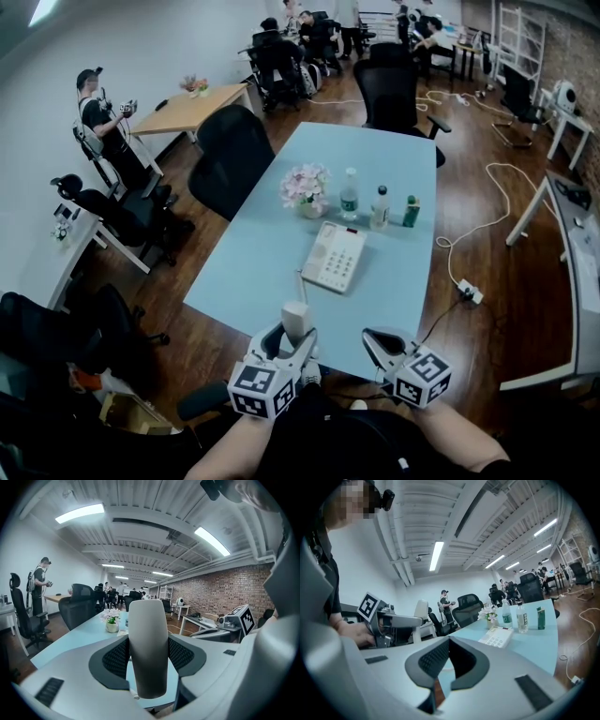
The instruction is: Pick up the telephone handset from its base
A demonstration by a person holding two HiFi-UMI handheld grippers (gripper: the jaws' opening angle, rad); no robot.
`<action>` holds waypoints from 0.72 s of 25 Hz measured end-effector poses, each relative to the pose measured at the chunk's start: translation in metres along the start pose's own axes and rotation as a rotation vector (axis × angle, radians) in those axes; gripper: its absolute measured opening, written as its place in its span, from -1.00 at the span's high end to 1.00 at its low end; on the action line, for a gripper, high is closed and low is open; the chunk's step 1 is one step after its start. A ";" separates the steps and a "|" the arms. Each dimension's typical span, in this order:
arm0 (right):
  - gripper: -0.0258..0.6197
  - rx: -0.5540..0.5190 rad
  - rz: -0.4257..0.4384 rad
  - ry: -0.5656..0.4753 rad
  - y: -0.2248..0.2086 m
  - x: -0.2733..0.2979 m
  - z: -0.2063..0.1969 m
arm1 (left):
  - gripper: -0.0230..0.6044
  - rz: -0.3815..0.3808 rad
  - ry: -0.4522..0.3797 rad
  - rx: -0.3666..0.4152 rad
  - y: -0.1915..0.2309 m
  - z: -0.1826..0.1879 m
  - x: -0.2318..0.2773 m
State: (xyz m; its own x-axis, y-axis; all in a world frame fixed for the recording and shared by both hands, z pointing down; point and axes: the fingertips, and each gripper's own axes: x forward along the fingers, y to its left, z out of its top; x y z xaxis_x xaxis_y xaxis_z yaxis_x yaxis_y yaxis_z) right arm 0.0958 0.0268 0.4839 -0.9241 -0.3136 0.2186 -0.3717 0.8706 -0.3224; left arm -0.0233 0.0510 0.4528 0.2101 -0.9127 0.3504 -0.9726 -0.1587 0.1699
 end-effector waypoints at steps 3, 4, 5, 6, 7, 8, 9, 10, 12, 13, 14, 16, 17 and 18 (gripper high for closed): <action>0.88 -0.008 -0.005 -0.003 -0.001 -0.001 0.000 | 0.18 0.002 0.003 0.001 0.000 -0.001 0.001; 0.88 -0.008 -0.006 -0.005 -0.001 0.000 0.001 | 0.18 0.001 0.004 0.003 0.000 -0.002 0.002; 0.88 -0.008 -0.006 -0.006 -0.001 0.000 0.001 | 0.18 -0.001 0.005 0.004 0.000 -0.002 0.003; 0.88 -0.008 -0.005 -0.006 -0.001 0.000 0.001 | 0.18 -0.003 0.006 0.005 0.000 -0.001 0.004; 0.88 -0.007 -0.005 -0.006 -0.001 0.000 0.001 | 0.18 -0.004 0.008 0.006 -0.001 -0.001 0.005; 0.88 -0.007 -0.006 -0.005 0.000 0.000 0.001 | 0.18 -0.006 0.008 0.006 -0.001 -0.001 0.006; 0.88 -0.008 -0.007 -0.003 0.000 -0.001 0.001 | 0.18 -0.007 0.009 0.007 -0.001 0.000 0.006; 0.88 -0.009 -0.008 -0.001 0.000 -0.001 0.001 | 0.18 -0.007 0.010 0.007 -0.001 0.000 0.007; 0.88 -0.010 -0.008 0.001 0.000 -0.002 0.000 | 0.18 -0.007 0.009 0.006 -0.001 0.000 0.008; 0.88 -0.010 -0.008 0.001 0.000 -0.003 0.000 | 0.18 -0.006 0.009 0.005 -0.001 0.000 0.008; 0.88 -0.010 -0.008 0.001 0.000 -0.003 -0.001 | 0.18 -0.006 0.009 0.005 -0.001 -0.001 0.008; 0.88 -0.011 -0.008 0.001 0.001 -0.003 -0.002 | 0.18 -0.005 0.011 0.005 0.000 -0.002 0.008; 0.88 -0.012 -0.009 0.000 0.002 -0.003 -0.002 | 0.18 -0.004 0.012 0.006 0.001 -0.002 0.008; 0.89 -0.013 -0.009 0.000 0.003 -0.003 -0.002 | 0.18 -0.003 0.014 0.006 0.002 -0.002 0.008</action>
State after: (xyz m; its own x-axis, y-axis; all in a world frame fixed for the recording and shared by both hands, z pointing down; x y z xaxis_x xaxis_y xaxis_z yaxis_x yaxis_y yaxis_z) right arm 0.0974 0.0306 0.4841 -0.9207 -0.3212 0.2217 -0.3787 0.8726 -0.3085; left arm -0.0228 0.0441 0.4580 0.2146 -0.9069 0.3626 -0.9725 -0.1640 0.1655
